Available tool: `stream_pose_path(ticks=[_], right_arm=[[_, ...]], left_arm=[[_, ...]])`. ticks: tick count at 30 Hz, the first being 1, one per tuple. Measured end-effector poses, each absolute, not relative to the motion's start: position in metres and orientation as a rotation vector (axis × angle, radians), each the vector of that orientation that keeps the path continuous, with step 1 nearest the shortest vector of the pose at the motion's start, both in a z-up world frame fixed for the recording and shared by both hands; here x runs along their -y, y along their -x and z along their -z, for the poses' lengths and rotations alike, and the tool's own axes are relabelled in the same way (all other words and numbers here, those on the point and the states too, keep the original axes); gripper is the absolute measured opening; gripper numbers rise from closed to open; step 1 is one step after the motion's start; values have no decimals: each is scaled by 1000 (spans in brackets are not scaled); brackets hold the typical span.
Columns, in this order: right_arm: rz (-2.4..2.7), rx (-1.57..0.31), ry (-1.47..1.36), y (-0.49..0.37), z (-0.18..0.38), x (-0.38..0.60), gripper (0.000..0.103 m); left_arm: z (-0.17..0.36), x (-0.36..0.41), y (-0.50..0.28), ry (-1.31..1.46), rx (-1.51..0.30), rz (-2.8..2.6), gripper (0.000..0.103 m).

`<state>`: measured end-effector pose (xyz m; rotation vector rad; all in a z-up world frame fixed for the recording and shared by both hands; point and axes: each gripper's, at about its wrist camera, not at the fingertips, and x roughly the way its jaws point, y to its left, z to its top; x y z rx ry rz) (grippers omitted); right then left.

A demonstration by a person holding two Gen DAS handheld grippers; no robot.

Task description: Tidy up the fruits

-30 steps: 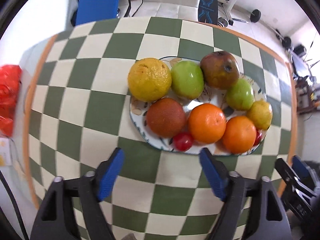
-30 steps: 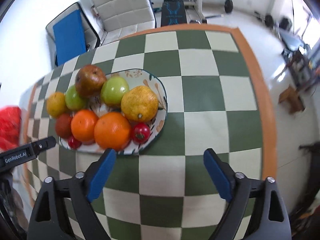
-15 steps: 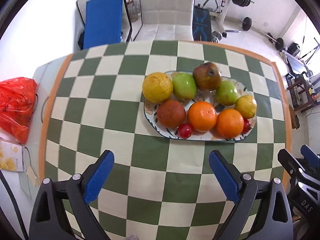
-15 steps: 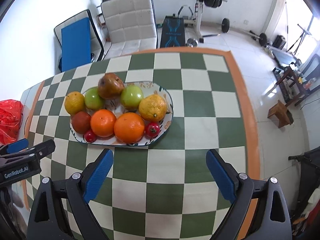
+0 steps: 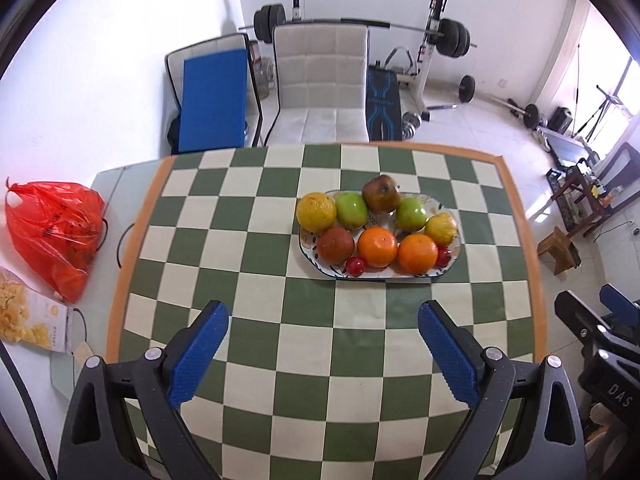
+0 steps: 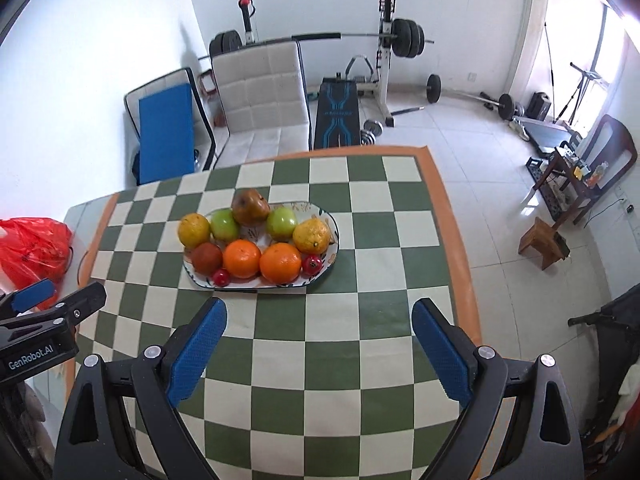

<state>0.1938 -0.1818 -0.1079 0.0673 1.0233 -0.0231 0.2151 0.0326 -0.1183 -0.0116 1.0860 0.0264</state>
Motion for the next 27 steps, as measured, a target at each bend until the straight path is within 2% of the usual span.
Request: stream_pose_path(ticks=[8, 13, 27], right_arm=[[-1, -919, -65, -130, 41, 170, 96], [-16, -874, -66, -94, 9, 163, 100], [-27, -823, -58, -37, -36, 161, 100]], left_arm=[[70, -34, -166, 12, -1009, 1, 97], [44, -31, -138, 3, -963, 20, 97], [10, -26, -90, 27, -899, 27, 97]])
